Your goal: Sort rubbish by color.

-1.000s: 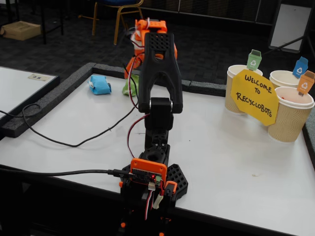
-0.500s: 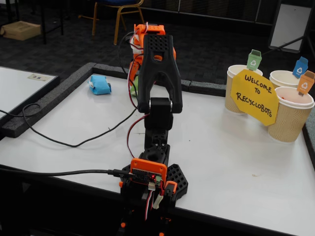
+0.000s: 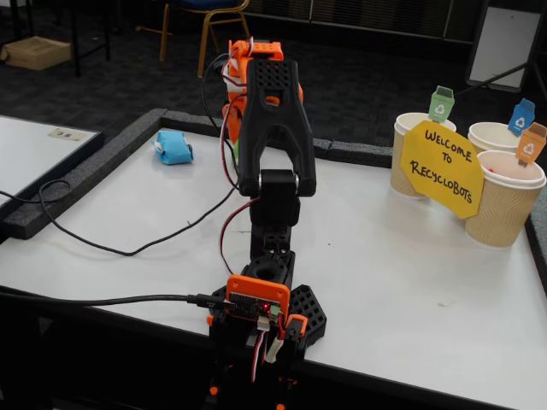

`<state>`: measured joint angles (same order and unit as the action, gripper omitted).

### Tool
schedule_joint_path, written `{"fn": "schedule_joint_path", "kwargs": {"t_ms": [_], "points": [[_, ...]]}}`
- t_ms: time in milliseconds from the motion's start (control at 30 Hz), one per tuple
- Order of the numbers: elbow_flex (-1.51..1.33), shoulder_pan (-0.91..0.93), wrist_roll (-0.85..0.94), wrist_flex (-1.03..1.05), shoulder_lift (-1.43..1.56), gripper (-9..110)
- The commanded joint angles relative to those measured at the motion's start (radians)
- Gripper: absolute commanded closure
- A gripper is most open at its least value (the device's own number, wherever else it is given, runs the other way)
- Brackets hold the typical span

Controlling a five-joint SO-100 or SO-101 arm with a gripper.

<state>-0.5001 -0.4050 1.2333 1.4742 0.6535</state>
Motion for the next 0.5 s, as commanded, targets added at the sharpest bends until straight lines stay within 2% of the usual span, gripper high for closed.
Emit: {"fn": "schedule_joint_path", "kwargs": {"t_ms": [0, 233, 467], "points": [[0.17, -0.029, -0.109, 0.034, 0.144, 101], [0.064, -0.074, -0.331, 0.127, 0.448, 101], [-0.192, -0.078, -0.541, 0.135, 0.827, 101]]}}
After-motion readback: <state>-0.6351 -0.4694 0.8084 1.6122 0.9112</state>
